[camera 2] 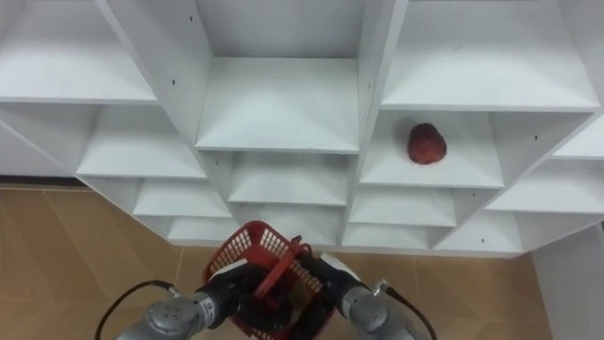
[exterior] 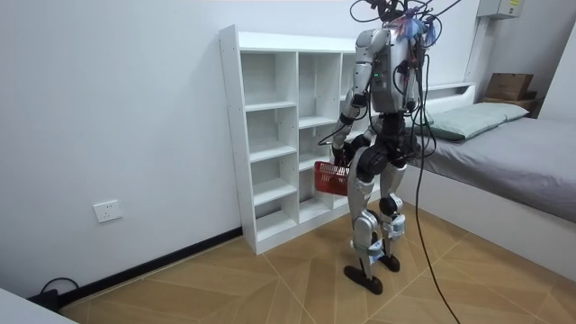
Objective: Collect fruits from the closet
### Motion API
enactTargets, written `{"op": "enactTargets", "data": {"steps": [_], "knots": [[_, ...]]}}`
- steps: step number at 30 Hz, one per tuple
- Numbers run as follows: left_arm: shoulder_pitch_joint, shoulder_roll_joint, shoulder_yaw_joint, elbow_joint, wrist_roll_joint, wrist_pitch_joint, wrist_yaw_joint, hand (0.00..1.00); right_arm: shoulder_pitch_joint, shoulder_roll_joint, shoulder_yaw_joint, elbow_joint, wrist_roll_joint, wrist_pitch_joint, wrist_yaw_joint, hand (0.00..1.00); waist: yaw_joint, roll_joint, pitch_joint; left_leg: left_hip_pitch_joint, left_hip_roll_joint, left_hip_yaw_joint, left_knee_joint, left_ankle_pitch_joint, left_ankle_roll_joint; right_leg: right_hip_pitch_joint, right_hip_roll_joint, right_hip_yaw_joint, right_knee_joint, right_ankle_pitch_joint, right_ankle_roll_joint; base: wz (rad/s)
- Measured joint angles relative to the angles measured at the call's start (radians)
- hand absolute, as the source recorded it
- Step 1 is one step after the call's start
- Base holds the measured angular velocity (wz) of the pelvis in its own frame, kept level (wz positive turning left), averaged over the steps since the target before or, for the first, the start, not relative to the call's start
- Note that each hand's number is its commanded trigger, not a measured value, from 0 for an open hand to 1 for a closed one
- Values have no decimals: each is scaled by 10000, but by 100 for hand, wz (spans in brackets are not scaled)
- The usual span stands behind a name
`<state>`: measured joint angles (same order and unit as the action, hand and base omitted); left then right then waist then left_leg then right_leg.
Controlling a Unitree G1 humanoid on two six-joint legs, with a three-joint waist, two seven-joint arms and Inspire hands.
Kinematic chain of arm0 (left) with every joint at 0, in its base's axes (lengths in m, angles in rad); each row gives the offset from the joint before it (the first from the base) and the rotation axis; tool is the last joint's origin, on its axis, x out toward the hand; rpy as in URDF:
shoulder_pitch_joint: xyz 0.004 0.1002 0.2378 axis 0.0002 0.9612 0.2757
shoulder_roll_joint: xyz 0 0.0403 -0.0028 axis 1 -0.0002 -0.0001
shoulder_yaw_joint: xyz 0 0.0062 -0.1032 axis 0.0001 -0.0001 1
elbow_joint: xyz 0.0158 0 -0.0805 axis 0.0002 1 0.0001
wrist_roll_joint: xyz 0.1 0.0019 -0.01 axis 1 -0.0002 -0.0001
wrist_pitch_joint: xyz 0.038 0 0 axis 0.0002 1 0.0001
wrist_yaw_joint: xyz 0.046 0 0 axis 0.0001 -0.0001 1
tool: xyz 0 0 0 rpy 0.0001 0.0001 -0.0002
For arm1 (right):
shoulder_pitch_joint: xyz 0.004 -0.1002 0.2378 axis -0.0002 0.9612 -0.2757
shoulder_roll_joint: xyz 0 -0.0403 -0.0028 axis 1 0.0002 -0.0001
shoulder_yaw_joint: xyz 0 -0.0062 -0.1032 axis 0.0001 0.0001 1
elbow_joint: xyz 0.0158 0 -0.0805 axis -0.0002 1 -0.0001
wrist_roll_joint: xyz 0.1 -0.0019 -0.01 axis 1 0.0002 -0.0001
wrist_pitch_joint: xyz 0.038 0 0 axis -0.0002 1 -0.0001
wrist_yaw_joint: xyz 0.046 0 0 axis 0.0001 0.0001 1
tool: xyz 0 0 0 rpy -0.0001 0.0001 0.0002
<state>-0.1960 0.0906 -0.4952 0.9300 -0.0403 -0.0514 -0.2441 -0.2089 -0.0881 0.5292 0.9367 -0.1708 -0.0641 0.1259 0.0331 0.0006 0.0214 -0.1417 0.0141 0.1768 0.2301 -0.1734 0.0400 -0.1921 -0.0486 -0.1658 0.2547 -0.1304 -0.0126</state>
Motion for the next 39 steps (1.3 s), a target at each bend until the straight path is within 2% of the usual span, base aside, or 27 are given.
{"op": "enactTargets", "data": {"steps": [5,7,8,9,12,14,17,20,25,32,36,39], "knots": [[151,110,10,1,1,3,36,100,171,-121,-2,-131,-9,2,-17,0,-9,-65,-29,487,3,-17,-208,-1,-1,500,109,-6,-209,14,22,0],[204,177,7,2,1,2,181,100,300,-178,-3,-261,-53,1,-15,0,-1,-98,-60,644,20,-17,-273,-3,-4,665,133,-15,-301,18,17,0],[270,234,19,-13,1,2,246,100,413,-244,-22,-411,-285,1,-20,0,-21,-118,-113,690,25,-30,-290,-8,-13,725,141,-22,-332,18,16,0],[365,283,40,-126,0,3,340,100,465,-332,-29,-612,-502,2,-25,0,-34,-134,-130,687,28,-31,-300,-8,-14,720,147,-22,-337,17,15,0],[479,394,54,-209,-37,3,461,100,740,-638,-60,-1346,-888,0,-173,0,-57,-152,-139,736,25,-17,-340,-9,-15,742,151,-10,-351,17,16,0],[550,438,61,-209,-158,17,509,100,895,-677,-117,-1517,-1011,1,-293,0,-67,-168,-138,894,22,7,-417,-9,-16,874,152,-2,-382,11,21,-4],[695,463,273,-316,-560,32,568,100,1363,-677,-425,-1951,-1124,16,-381,0,-66,-224,-154,1062,4,11,-453,-24,-33,1055,152,28,-431,-19,37,0],[924,522,437,-354,-918,39,606,100,1637,-723,-428,-2367,-1123,30,-433,0,-46,-252,-164,1240,6,106,-583,-24,-33,1115,193,257,-439,-20,41,-12],[1432,542,639,-362,-1960,130,780,100,2218,-869,-522,-3260,-1118,128,-627,0,-66,-298,-193,1391,17,99,-643,-44,-57,1254,223,260,-511,-25,49,-3],[2266,655,1928,-847,-2336,142,818,100,3480,-1143,-2068,-5428,-635,135,-1168,0,-46,-239,-167,1714,35,100,-683,-141,-87,1492,263,290,-553,-73,52,-3],[2610,784,2157,-845,-2342,144,819,100,3521,-1086,-2745,-5913,-43,107,-1605,0,-276,-127,-132,1910,63,98,-696,-189,-108,1729,317,314,-693,-65,52,-1],[2698,776,2261,-845,-2354,144,822,100,3530,-972,-2878,-6067,73,101,-1890,0,-301,-27,-152,1916,77,110,-705,-204,-126,1746,354,453,-685,-67,48,-8]]}}
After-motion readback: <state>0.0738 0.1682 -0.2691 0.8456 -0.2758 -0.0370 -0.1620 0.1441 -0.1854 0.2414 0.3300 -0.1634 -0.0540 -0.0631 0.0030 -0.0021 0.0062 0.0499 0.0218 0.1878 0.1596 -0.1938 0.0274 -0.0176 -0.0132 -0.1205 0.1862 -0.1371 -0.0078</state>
